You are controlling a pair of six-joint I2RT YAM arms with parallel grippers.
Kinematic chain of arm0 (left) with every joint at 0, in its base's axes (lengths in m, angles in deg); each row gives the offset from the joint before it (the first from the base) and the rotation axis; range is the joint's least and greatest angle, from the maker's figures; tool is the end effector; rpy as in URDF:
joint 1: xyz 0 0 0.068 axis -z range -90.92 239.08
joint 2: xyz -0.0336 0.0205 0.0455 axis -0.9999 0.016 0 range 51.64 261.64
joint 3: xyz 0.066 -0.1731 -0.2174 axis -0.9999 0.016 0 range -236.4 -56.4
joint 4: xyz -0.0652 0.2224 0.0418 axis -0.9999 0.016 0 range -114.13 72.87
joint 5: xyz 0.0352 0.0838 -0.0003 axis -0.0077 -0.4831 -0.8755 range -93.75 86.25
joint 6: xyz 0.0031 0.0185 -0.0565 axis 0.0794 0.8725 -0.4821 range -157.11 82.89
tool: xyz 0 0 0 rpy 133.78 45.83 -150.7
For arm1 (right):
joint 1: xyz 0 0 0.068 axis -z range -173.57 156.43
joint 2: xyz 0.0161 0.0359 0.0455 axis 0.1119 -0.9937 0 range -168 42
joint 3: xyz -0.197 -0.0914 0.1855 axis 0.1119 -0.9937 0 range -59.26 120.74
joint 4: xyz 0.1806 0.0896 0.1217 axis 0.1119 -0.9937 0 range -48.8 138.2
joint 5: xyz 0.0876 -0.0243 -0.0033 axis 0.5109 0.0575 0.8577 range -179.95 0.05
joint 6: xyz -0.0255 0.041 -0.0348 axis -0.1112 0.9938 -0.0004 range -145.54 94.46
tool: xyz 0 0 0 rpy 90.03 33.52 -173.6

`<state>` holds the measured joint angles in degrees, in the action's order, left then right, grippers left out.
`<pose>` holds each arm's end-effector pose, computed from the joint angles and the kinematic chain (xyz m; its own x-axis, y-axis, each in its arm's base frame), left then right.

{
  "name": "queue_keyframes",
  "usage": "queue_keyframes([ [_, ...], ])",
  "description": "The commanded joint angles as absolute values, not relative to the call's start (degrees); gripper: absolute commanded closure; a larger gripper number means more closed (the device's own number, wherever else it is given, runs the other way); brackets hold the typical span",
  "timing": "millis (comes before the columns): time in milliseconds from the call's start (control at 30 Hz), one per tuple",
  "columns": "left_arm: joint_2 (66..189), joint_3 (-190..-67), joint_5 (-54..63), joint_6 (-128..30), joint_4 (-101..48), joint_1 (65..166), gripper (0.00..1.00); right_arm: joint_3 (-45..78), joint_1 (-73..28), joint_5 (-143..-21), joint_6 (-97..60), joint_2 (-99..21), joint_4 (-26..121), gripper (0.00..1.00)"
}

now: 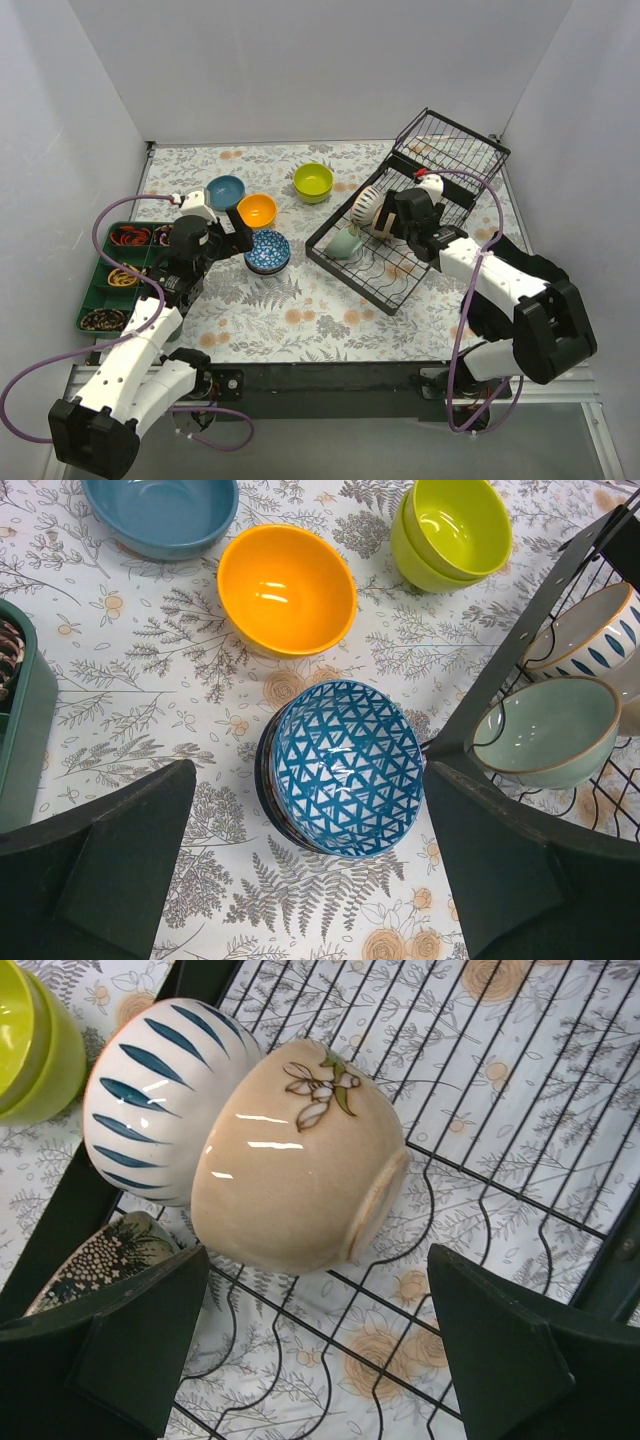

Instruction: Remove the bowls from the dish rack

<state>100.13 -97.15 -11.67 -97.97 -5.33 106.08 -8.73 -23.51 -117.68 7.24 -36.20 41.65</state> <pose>0.1589 -0.0422 0.2989 -0.3580 -0.7951 -0.4895 -0.2896 0.5929 -0.7514 0.2498 0.1204 0.2739 -0.4684 0.2833 -0.8368 0.1728 0.9583 0.2277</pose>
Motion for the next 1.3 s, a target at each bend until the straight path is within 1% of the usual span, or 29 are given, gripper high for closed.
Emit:
queue_keyframes([
  [0,99.0,-96.7,-11.0,-97.6,-6.1,105.9,0.02,-4.8,-23.0,-115.4,9.2,-38.3,45.6,0.01],
  [300,99.2,-96.7,-10.1,-97.7,-6.2,105.8,0.02,-4.0,-23.0,-116.6,11.8,-43.4,45.8,0.02],
  [500,99.4,-96.7,-9.3,-97.7,-6.3,105.9,0.02,-3.6,-23.0,-117.8,12.3,-45.6,45.7,0.11],
  [600,99.3,-96.6,-9.2,-97.7,-6.2,105.9,0.02,-3.5,-23.1,-118.3,12.4,-45.9,45.3,0.20],
  [767,99.6,-96.7,-8.5,-97.7,-6.3,105.9,0.02,-4.0,-23.3,-119.6,13.1,-44.8,44.5,0.26],
  [800,99.7,-96.7,-8.4,-97.6,-6.3,105.9,0.02,-3.9,-23.4,-119.7,13.0,-44.8,44.4,0.33],
  [867,99.7,-96.6,-8.2,-97.7,-6.3,105.9,0.02,-3.9,-23.5,-121.2,13.0,-44.0,44.2,0.42],
  [900,99.6,-96.6,-8.1,-97.7,-6.3,105.8,0.02,-3.9,-23.7,-122.1,12.9,-43.7,44.2,0.51],
  [967,99.8,-96.6,-8.1,-97.7,-6.4,105.9,0.02,-3.6,-23.8,-122.5,12.3,-42.8,44.1,0.58],
  [1000,99.7,-96.6,-8.1,-97.7,-6.3,105.9,0.02,-3.4,-23.9,-122.6,11.8,-42.6,44.1,0.67],
  [1067,99.7,-96.7,-7.9,-97.7,-6.3,105.9,0.02,-3.1,-24.1,-122.8,11.4,-41.6,43.8,0.75],
  [1100,99.7,-96.7,-7.9,-97.6,-6.3,105.9,0.02,-3.0,-24.2,-123.2,11.3,-41.2,43.5,0.83],
  [1200,99.8,-96.6,-7.8,-97.6,-6.4,105.9,0.02,-3.0,-24.6,-123.6,10.8,-39.6,43.5,0.93],
  [1267,99.9,-96.6,-7.7,-97.5,-6.3,105.9,0.02,-3.2,-24.8,-123.6,10.7,-38.5,43.5,0.95],
])
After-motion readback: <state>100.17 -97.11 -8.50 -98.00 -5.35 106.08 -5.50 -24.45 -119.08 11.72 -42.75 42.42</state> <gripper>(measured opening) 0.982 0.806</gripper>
